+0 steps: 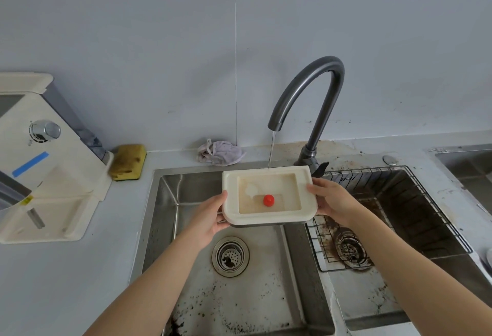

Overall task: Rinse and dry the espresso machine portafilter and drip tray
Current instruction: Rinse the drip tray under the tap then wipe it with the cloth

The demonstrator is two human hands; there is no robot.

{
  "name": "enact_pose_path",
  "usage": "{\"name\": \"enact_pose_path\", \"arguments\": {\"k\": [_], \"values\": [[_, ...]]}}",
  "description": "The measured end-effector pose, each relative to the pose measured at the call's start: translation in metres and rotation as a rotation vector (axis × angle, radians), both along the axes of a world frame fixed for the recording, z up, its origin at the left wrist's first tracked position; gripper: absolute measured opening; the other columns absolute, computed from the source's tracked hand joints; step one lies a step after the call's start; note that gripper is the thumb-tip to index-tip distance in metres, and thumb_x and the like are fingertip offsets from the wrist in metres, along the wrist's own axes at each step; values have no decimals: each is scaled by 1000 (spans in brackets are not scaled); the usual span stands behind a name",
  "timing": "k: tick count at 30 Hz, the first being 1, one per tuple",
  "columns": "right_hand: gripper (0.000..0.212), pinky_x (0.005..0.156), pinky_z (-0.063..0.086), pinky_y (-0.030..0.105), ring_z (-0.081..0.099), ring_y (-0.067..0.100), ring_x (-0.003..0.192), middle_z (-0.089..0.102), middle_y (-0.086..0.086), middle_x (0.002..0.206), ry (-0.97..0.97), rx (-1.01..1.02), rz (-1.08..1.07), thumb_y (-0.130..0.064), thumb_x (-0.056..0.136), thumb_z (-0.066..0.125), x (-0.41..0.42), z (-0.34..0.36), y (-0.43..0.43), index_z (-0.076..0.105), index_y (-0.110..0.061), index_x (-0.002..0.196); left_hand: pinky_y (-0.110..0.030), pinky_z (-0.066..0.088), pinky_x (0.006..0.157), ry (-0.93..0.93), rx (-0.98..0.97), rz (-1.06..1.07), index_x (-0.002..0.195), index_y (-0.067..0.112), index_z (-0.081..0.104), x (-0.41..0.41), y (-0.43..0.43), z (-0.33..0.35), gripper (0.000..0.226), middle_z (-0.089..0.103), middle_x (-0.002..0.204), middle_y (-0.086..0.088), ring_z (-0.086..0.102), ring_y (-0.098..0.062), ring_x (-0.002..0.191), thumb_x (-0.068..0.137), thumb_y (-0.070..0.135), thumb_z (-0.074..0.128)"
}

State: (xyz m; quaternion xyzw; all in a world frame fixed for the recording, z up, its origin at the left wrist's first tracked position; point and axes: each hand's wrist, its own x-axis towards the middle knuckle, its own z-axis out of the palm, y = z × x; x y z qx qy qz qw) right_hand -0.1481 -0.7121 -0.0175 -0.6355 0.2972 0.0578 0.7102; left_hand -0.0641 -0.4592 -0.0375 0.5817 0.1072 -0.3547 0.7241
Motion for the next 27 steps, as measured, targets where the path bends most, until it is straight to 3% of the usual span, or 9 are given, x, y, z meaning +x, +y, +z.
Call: {"name": "enact_pose_path", "arguments": {"k": [11,18,27], "values": [[21,69,54,35,65,23,90,66,5,101,-5,15,-65,-11,94,47,-15,1,-12,53,-15,114,-35,52,74,-29,13,-101,113,9,54,1,-16,0,26,66,96,-8,64,-22,87,95,26,46],[26,65,54,32,65,21,87,66,4,99,-9,2,-92,-13,94,47,-25,7,-18,51,-13,119,-34,52,69,-36,21,-142,103,13,57,2,-25,-1,19,68,89,-6,66,-20,82,94,27,48],[29,79,52,39,61,25,96,64,6,104,-34,-18,-145,-12,94,46,-33,16,-28,50,-10,123,-34,52,67,-41,-4,-166,102,13,58,4,-42,4,18,66,88,-6,65,-20,80,94,26,48]]}}
